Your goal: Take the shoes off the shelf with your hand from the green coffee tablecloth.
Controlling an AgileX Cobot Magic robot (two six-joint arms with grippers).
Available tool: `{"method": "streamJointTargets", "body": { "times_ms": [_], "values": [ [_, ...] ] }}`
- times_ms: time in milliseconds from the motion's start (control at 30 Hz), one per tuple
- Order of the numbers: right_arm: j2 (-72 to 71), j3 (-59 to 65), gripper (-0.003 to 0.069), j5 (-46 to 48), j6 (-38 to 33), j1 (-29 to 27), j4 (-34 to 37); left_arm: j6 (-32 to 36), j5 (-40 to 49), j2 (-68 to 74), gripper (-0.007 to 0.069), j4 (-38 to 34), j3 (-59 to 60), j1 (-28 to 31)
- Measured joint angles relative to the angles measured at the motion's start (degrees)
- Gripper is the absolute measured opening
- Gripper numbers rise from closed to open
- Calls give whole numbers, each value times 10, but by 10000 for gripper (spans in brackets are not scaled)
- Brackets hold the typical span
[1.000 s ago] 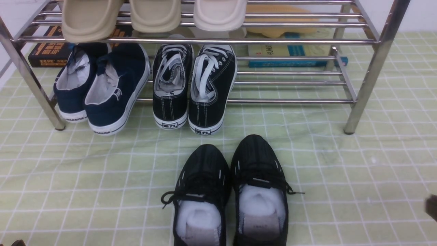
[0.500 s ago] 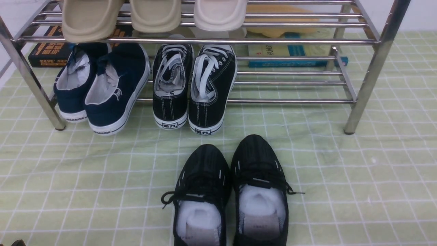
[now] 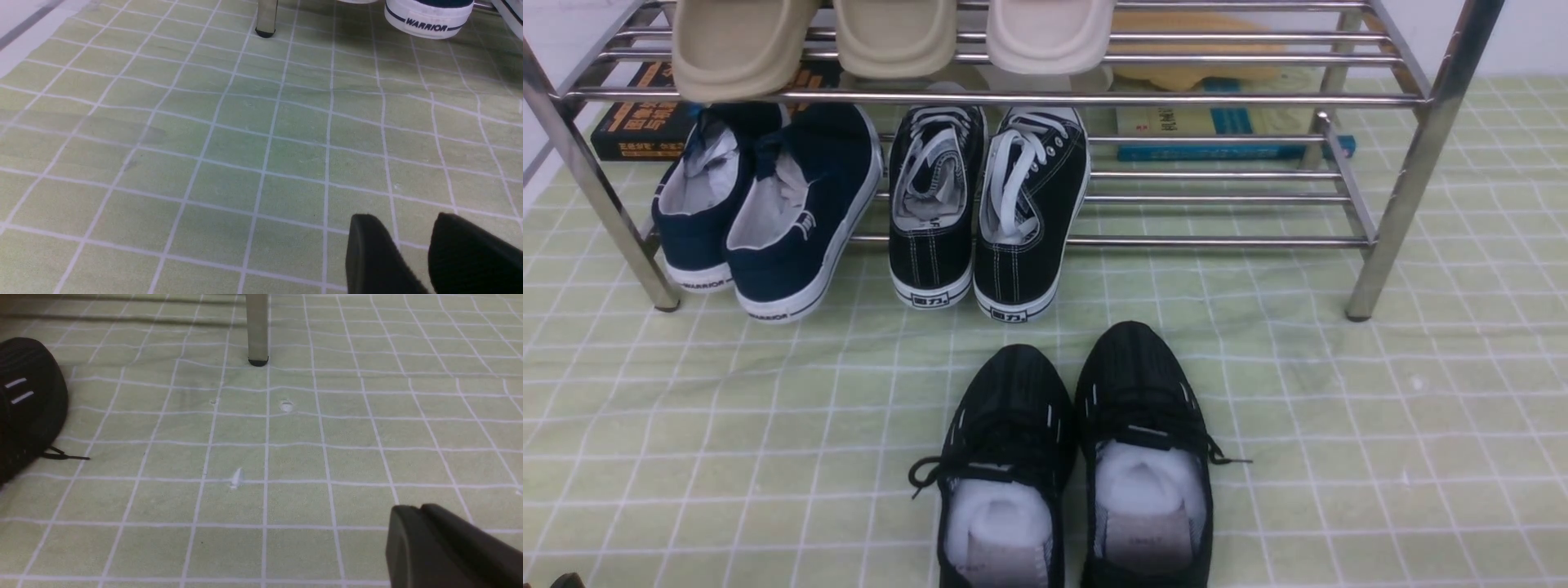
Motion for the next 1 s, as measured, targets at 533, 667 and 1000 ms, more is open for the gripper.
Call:
{"method": "streamJointTargets", "body": {
  "times_ms": [533,667,1000],
  "values": [
    [0,0,63,0,0,0,0,1,0,0,242,0,0,0],
    [0,0,69,0,0,0,0,1,0,0,242,0,0,0],
    [0,0,81,0,0,0,0,1,0,0,242,0,0,0]
  ]
}}
